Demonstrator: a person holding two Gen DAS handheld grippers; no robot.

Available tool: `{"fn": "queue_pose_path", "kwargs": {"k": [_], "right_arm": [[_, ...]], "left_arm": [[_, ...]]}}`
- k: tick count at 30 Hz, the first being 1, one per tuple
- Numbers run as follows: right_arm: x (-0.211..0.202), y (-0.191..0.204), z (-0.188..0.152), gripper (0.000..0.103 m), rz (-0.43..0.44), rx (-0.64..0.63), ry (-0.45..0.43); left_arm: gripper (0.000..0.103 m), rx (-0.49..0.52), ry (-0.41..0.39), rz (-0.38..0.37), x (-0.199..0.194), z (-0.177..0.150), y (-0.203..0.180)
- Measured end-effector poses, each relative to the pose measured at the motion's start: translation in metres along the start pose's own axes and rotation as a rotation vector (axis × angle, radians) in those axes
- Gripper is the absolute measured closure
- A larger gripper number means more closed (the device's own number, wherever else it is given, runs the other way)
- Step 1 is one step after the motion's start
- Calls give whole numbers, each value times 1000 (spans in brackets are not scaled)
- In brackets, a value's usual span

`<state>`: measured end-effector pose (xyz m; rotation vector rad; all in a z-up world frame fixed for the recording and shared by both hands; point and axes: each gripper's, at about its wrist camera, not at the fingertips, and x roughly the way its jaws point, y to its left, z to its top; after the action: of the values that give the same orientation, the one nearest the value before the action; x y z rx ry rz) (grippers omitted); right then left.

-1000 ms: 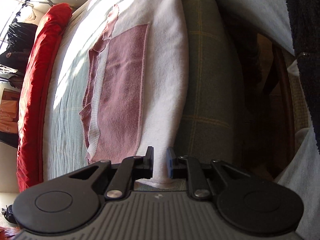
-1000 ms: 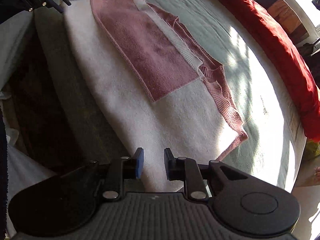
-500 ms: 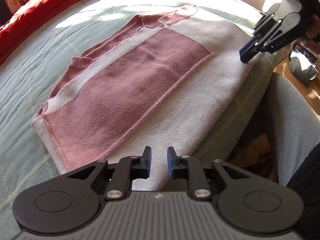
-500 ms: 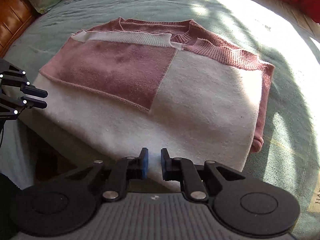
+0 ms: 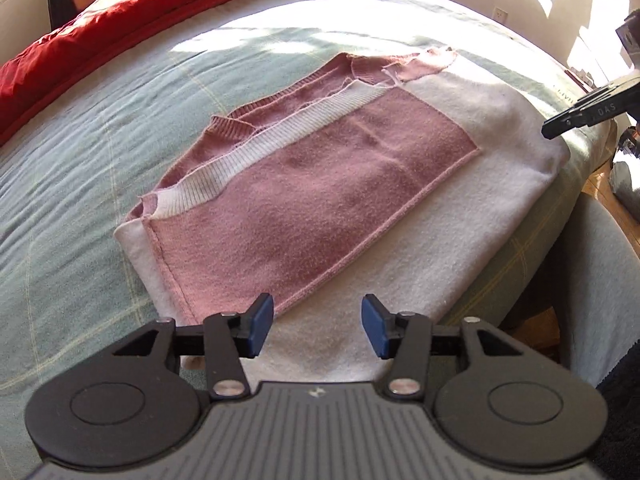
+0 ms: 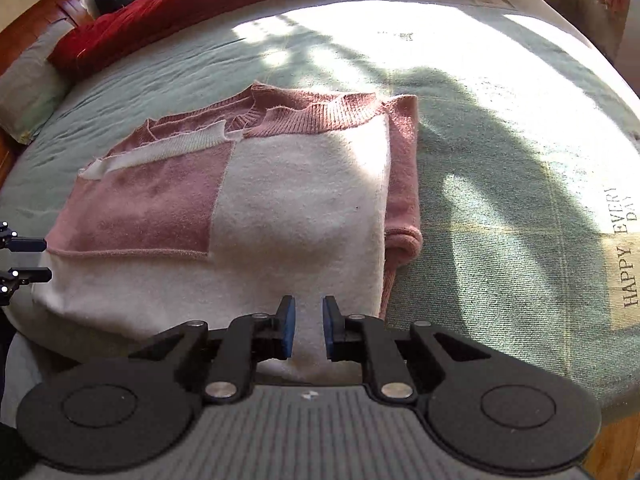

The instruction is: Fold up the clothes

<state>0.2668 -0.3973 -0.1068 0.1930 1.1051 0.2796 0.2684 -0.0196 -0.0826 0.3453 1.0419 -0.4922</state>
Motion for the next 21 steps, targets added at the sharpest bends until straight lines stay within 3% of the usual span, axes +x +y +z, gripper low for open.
{"fn": "queue_pose_path", "kwargs": {"k": [3,6,10,14,17,21], "right_arm": [[2,-16,5,86,16,110,-76],[11,-30,3,86,30,217,-90],[11,-36,-6,87,-12,285,-128],[-12,-18,0,84,-65,256,-215],[-17,4,16,79,-61,179,-262],[4,26,38,76,-103,134,-250]], "left_arm": [[53,-39,-35,-15,7,14,6],[53,-98,-59,-37,16,21,16],[53,-202,-53,1,29,12,38],[57,-323,-14,39,40,1,64],[56,-395,-82,29,33,2,79],[56,-474,-139,18,34,5,93]]}}
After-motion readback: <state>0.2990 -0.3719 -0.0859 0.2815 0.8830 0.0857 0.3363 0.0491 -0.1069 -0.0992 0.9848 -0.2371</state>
